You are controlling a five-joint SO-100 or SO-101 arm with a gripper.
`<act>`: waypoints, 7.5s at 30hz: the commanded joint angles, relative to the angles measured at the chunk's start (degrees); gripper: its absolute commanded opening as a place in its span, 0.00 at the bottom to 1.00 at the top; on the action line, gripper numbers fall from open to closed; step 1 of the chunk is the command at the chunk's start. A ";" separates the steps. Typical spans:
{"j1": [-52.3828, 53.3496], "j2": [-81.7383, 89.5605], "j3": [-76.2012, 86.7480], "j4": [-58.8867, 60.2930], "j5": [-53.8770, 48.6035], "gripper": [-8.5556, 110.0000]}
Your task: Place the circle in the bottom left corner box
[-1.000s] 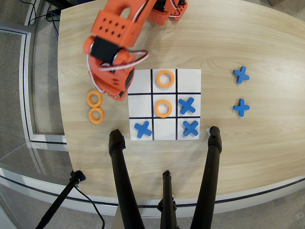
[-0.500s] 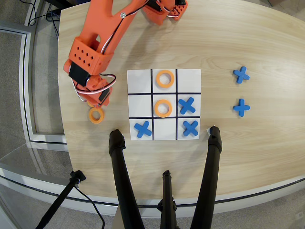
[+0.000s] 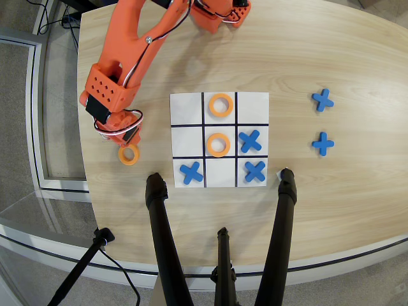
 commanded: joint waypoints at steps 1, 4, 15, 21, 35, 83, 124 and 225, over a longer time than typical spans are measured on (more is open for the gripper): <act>0.00 -0.18 -2.37 -0.88 -0.44 0.21; 0.00 -1.05 -2.37 -1.23 -0.62 0.21; -0.53 -4.04 -2.37 -3.87 -0.70 0.21; -0.53 -5.45 -3.16 -5.27 -0.70 0.21; 0.26 -7.38 -2.37 -5.36 -2.46 0.21; 6.33 -0.26 6.33 18.90 -11.95 0.07; -62.93 22.85 32.61 1.67 49.57 0.07; 32.08 119.62 90.35 29.18 -4.48 0.07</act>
